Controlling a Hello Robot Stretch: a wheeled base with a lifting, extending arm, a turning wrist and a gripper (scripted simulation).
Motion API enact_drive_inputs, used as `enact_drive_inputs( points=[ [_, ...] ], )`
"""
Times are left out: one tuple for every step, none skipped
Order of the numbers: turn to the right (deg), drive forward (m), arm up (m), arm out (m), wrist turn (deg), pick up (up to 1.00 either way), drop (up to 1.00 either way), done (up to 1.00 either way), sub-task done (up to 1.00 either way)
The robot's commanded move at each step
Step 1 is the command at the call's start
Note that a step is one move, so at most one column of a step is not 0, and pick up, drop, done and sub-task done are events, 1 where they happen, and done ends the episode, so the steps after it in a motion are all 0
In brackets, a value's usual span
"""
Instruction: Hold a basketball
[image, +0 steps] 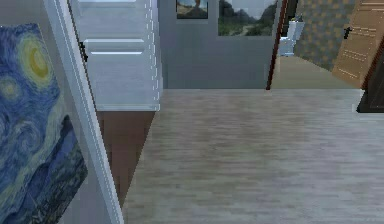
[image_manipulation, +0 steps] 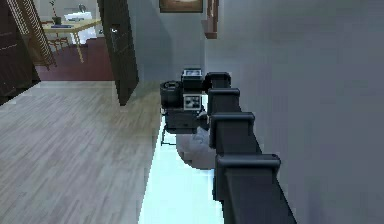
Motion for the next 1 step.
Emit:
enact_drive_inputs(
  points=[
    [0.0,0.0,0.0,0.0,12.0,0.0,0.0,0.0,0.0]
  ],
)
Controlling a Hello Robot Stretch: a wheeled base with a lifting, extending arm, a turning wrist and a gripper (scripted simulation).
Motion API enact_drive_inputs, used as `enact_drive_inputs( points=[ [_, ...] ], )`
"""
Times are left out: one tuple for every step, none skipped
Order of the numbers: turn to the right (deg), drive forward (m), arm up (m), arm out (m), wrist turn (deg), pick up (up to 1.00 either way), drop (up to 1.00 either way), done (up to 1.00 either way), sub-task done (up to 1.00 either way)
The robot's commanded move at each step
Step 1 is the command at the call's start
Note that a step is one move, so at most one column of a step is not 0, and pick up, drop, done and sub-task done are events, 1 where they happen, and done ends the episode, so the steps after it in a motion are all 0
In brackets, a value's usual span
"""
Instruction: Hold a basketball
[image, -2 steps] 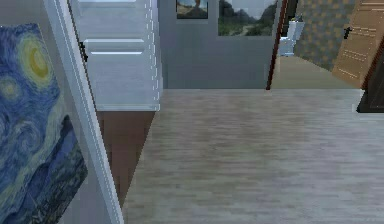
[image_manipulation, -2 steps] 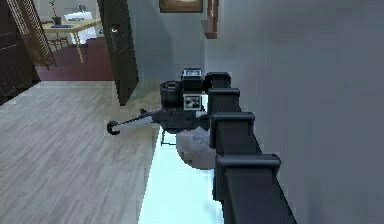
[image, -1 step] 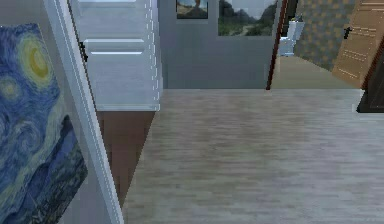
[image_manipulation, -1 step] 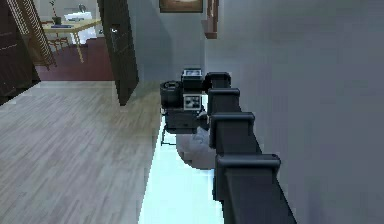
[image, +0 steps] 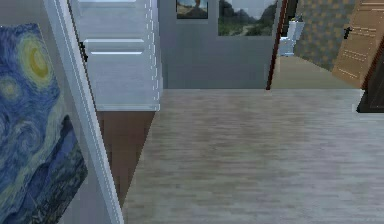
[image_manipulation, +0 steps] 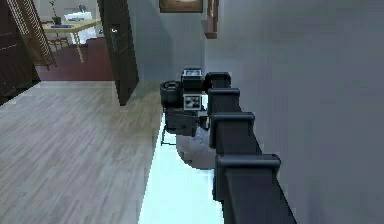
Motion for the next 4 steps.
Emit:
enact_drive_inputs(
  points=[
    [0.0,0.0,-0.18,0.0,0.0,0.0,0.0,0.0,0.0],
    [0.0,0.0,0.0,0.0,0.0,1.0,0.0,0.0,0.0],
    [0.0,0.0,0.1,0.0,0.0,0.0,0.0,0.0,0.0],
    [0.0,0.0,0.0,0.0,0.0,0.0,0.0,1.0,0.0]
  ],
)
